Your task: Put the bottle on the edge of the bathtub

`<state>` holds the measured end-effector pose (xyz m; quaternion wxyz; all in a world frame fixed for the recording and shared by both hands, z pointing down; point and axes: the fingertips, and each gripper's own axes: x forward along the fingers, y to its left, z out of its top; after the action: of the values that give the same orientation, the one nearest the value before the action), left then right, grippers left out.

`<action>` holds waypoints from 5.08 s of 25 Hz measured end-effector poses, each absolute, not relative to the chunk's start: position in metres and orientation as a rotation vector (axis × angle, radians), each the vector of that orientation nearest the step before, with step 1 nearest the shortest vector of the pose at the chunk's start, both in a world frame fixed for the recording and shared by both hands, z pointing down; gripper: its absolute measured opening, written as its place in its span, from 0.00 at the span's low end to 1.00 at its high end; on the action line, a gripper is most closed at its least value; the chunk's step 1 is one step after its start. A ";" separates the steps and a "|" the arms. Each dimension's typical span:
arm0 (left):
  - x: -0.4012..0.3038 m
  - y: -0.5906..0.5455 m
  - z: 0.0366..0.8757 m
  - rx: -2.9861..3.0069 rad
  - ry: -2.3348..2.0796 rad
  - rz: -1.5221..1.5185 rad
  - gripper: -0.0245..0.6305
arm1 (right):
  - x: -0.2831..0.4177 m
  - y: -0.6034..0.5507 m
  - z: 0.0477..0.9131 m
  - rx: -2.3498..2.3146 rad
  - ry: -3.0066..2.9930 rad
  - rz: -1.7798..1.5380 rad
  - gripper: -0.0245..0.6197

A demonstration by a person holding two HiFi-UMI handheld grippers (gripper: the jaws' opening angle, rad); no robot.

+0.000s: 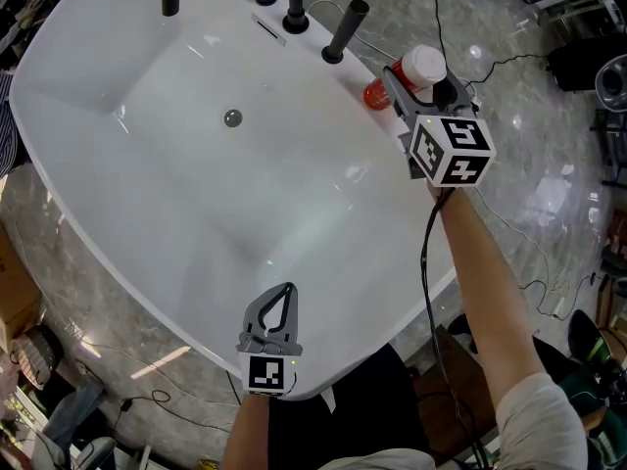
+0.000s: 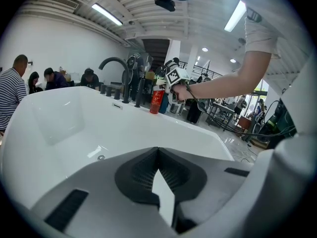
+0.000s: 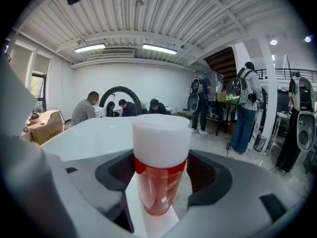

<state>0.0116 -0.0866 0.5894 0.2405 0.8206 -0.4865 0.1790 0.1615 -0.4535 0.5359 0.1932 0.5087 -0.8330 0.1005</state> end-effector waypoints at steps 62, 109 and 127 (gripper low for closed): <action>-0.007 -0.088 0.463 2.312 -1.426 0.353 0.05 | 0.136 -0.258 0.441 1.511 -2.430 0.278 0.05; -0.051 0.087 0.220 2.682 -1.322 0.209 0.05 | 0.058 0.098 0.202 1.802 -2.403 0.100 0.05; -0.084 0.133 0.159 2.757 -1.275 0.144 0.05 | 0.031 0.163 0.155 1.849 -2.385 0.100 0.05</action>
<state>-0.0842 0.1327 0.1586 0.0506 0.9055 -0.4187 0.0474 0.0308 0.1629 0.1553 0.0614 0.6112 -0.7884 0.0332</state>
